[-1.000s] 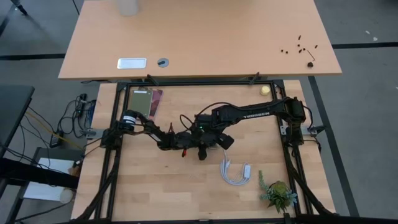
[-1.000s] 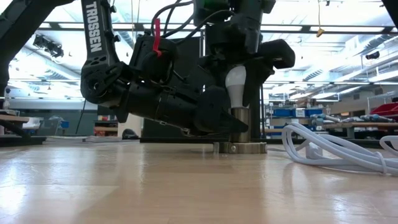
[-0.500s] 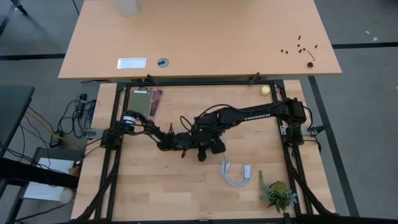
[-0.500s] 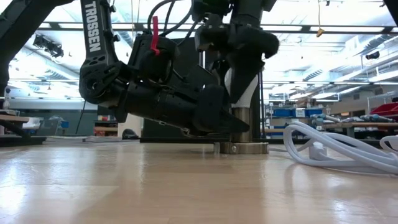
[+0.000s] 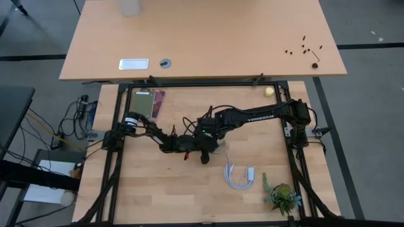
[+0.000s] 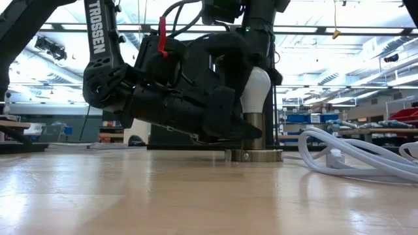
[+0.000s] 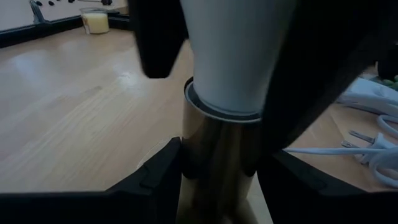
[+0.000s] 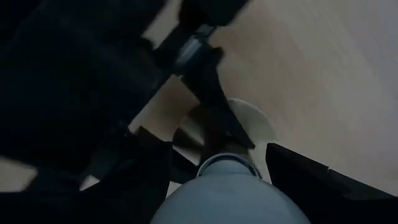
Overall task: Screw lightbulb
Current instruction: Insert the white lightbulb into the desk lamp
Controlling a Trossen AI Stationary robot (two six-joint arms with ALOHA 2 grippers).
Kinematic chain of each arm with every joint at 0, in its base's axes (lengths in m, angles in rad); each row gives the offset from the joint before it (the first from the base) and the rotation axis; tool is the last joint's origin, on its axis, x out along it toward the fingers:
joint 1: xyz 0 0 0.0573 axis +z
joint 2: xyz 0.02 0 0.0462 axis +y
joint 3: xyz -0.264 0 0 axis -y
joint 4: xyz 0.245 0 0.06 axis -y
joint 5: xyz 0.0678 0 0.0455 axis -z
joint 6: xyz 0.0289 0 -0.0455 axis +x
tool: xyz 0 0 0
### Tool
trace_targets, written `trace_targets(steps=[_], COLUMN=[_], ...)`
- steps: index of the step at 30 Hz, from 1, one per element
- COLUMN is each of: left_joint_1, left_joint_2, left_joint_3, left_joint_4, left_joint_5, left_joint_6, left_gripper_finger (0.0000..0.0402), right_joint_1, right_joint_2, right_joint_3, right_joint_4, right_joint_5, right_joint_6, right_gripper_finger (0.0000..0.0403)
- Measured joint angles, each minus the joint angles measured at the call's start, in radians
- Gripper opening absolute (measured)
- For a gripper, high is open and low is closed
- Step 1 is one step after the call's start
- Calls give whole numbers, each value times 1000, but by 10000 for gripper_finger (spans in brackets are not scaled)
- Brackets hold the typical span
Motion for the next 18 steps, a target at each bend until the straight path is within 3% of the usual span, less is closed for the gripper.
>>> trace_targets(steps=[6,11,14,18], left_joint_1=[-9,-11,-11,-9], left_joint_2=[-1,-1,-1,-1], left_joint_3=[0,-1,-1,-1], left_joint_4=[-3,-3,-3,-2], left_joint_5=[2,3,4,4], left_joint_6=[-19,-3,13,33], left_gripper_finger=[187,187,187,187], right_joint_1=[-1,4,3,-11], right_joint_2=[1,1,1,1], right_joint_3=[0,0,0,0], right_joint_4=[-1,-11,-13,-9], right_joint_5=[-8,-7,-6,-35], right_joint_6=[373,565,630,572], right_gripper_finger=[272,266,267,276])
